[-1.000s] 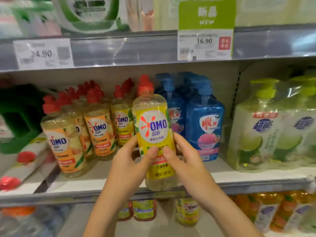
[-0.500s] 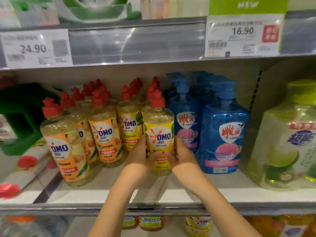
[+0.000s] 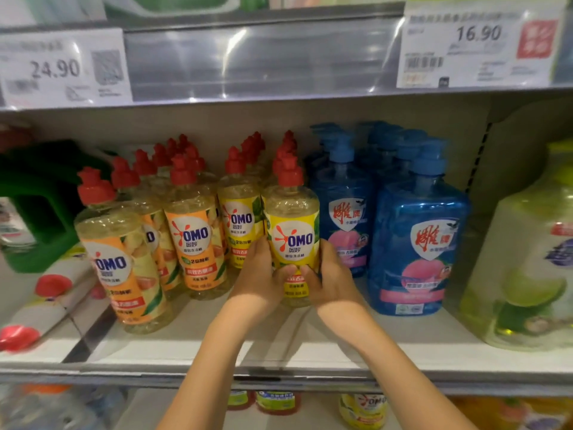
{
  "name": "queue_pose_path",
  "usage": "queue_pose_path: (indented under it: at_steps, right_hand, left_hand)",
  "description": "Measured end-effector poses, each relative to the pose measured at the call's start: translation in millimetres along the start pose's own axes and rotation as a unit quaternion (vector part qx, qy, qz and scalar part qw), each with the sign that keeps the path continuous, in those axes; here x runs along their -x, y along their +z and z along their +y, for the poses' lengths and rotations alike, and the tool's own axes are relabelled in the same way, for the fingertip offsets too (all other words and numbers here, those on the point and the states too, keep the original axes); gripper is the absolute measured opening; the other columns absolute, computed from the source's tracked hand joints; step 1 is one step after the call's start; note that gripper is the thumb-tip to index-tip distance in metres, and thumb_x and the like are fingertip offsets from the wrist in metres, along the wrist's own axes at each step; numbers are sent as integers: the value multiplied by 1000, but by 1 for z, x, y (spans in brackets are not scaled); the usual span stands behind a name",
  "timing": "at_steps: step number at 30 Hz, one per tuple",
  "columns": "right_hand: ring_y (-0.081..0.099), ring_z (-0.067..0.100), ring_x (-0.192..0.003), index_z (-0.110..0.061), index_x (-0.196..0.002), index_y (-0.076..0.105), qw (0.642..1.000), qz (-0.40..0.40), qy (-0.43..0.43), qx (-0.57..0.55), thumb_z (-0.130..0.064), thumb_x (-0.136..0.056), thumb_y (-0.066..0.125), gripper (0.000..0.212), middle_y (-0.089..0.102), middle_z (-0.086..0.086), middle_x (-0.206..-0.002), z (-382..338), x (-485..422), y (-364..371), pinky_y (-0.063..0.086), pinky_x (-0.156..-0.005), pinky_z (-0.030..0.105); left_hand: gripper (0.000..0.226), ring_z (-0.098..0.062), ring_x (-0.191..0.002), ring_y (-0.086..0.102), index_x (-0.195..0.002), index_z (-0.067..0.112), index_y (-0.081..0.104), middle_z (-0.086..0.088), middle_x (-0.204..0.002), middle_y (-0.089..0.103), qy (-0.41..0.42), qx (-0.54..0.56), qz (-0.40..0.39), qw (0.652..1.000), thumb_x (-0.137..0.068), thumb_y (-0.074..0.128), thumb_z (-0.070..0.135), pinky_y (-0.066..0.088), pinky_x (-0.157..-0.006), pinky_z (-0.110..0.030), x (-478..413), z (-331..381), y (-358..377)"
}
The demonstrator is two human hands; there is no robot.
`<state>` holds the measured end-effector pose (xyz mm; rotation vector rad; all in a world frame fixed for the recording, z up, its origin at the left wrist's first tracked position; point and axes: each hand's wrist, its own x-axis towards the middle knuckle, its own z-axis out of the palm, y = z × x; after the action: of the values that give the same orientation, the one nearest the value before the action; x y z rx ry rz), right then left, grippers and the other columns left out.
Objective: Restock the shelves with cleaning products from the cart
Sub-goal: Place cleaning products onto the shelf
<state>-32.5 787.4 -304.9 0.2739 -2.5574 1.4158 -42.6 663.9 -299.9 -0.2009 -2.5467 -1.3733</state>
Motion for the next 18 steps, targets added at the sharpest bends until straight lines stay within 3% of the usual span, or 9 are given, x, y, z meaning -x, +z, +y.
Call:
queue_pose_path:
  at_steps: [5,14,16,18]
  right_hand:
    - [50,24,-116,-11,-134,35,999,8,27,20,-16,-99,47,38,50,8,-132,-2,-3,11,40,-92,31]
    - [49,22,-122,-16,-138,33,999,11,29,-13,-20,-99,46,41,48,5,-136,-2,-4,20,42,-99,35]
    - [47,19,-125,-18,-140,34,999,-15,24,-45,-20,-98,51,45,48,1,-138,0,5,12,42,-102,34]
    - [43,10,-126,-26,-141,33,997,-3,5,-83,-22,-96,58,51,44,-11,-135,4,23,0,38,-104,28]
  left_hand:
    - [57,-23,-126,44,-138,12,36,-7,-137,47,1,-25,-1,1000,-88,64,9,37,-106,-38,0,-5,-7]
    - [51,-26,-128,45,-135,7,41,-8,-138,48,-18,-14,18,1000,-89,62,7,38,-108,-43,1,-3,-10]
    - [53,-25,-127,46,-138,8,38,-8,-140,47,-33,-47,29,998,-90,62,11,39,-106,-38,10,-2,-10]
    - [57,-22,-121,52,-140,9,36,-9,-138,49,-30,-21,67,997,-90,63,13,44,-95,-23,28,-1,-12]
